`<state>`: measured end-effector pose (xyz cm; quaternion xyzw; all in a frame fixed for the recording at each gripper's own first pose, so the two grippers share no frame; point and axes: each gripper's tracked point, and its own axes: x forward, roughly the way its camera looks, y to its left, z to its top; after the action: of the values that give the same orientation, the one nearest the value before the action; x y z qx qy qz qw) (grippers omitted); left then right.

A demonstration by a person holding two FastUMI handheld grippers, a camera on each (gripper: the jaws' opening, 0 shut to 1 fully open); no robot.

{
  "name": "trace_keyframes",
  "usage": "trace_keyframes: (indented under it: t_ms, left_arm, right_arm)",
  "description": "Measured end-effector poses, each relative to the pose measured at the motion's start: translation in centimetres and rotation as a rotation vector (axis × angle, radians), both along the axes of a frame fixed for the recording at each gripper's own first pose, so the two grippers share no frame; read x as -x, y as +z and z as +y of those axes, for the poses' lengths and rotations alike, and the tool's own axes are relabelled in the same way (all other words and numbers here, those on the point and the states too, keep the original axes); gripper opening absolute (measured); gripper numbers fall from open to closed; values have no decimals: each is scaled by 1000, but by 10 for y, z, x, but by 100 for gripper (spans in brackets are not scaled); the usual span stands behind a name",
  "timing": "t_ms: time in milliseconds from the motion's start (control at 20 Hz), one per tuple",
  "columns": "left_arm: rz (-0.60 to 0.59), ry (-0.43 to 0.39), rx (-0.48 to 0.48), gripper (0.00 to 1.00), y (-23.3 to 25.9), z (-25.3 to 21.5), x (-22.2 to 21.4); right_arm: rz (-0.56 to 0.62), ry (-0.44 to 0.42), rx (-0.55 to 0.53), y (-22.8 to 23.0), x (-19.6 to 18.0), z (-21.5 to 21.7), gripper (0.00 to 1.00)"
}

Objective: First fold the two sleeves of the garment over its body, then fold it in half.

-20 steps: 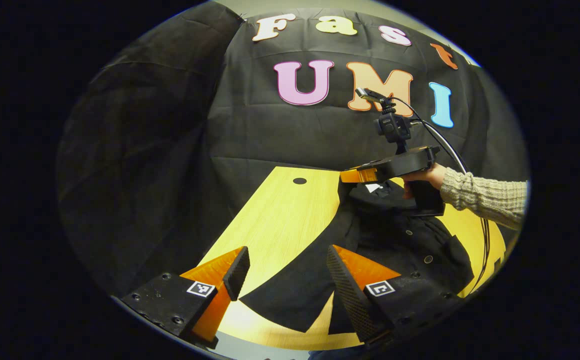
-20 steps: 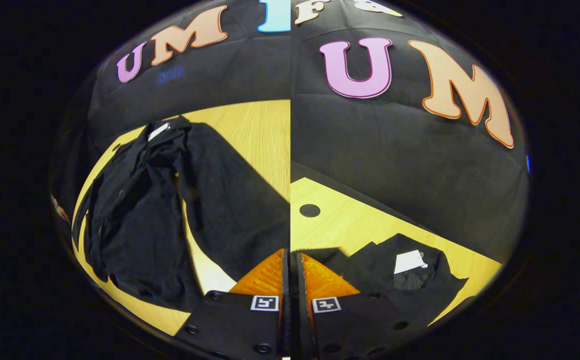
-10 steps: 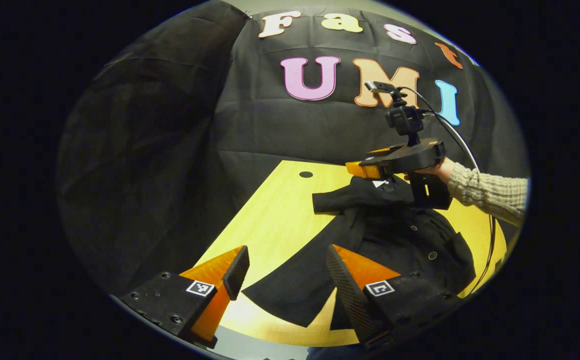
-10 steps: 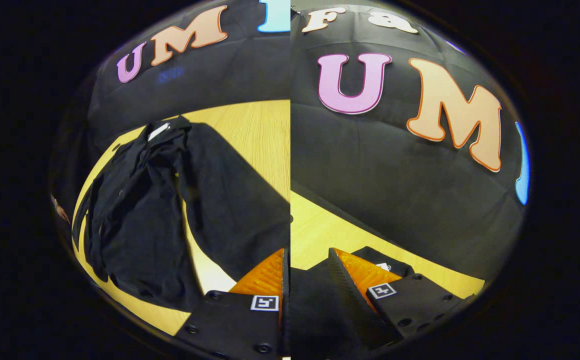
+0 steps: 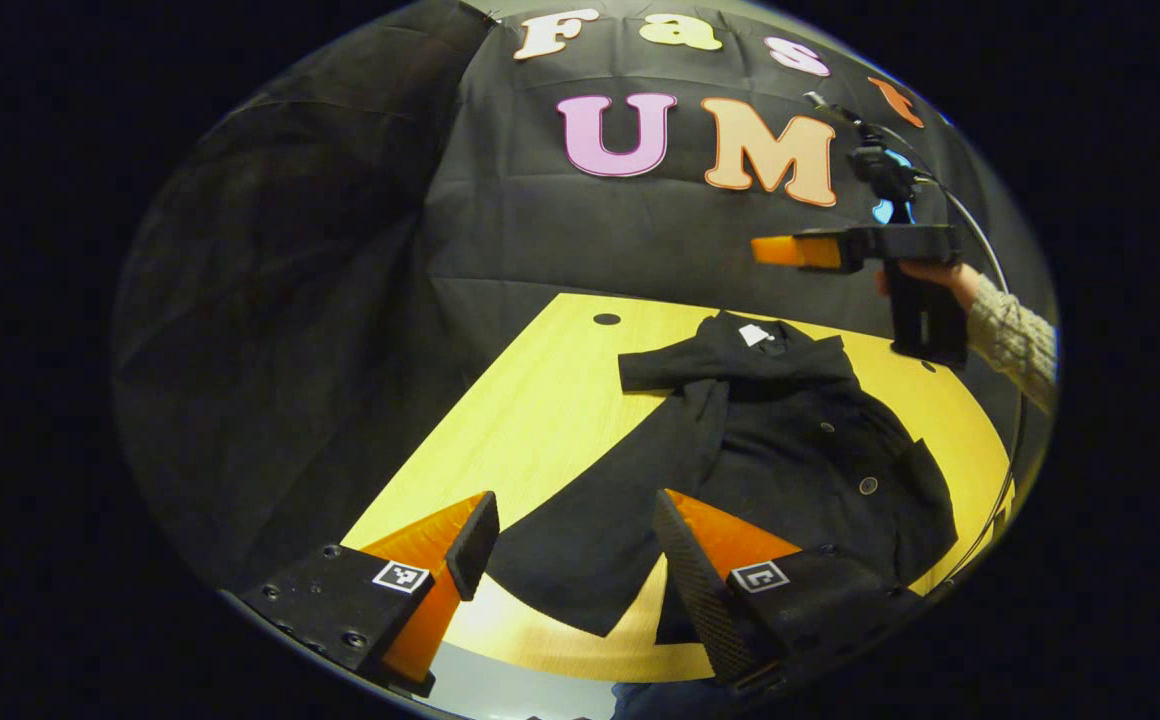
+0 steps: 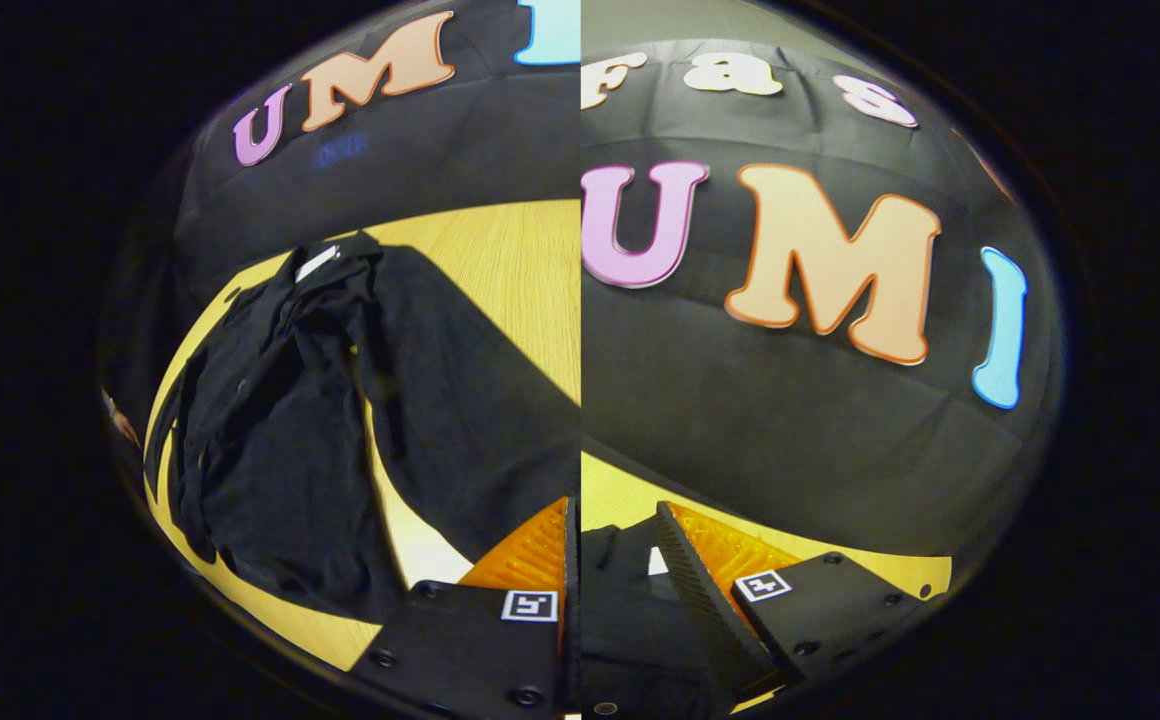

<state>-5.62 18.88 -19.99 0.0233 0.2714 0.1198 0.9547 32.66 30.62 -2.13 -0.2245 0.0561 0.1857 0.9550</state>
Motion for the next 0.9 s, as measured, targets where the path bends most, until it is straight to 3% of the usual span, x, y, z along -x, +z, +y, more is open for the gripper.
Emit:
trace_keyframes:
  t_ms: [500,900]
  left_arm:
    - [90,10,68,94,-60,10,5]
    - [194,-11,32,94,-89,18,14]
  right_arm:
    - [-68,-182,-193,55,79,-106,49]
    - [-146,-292,-197,78,143,-177,49]
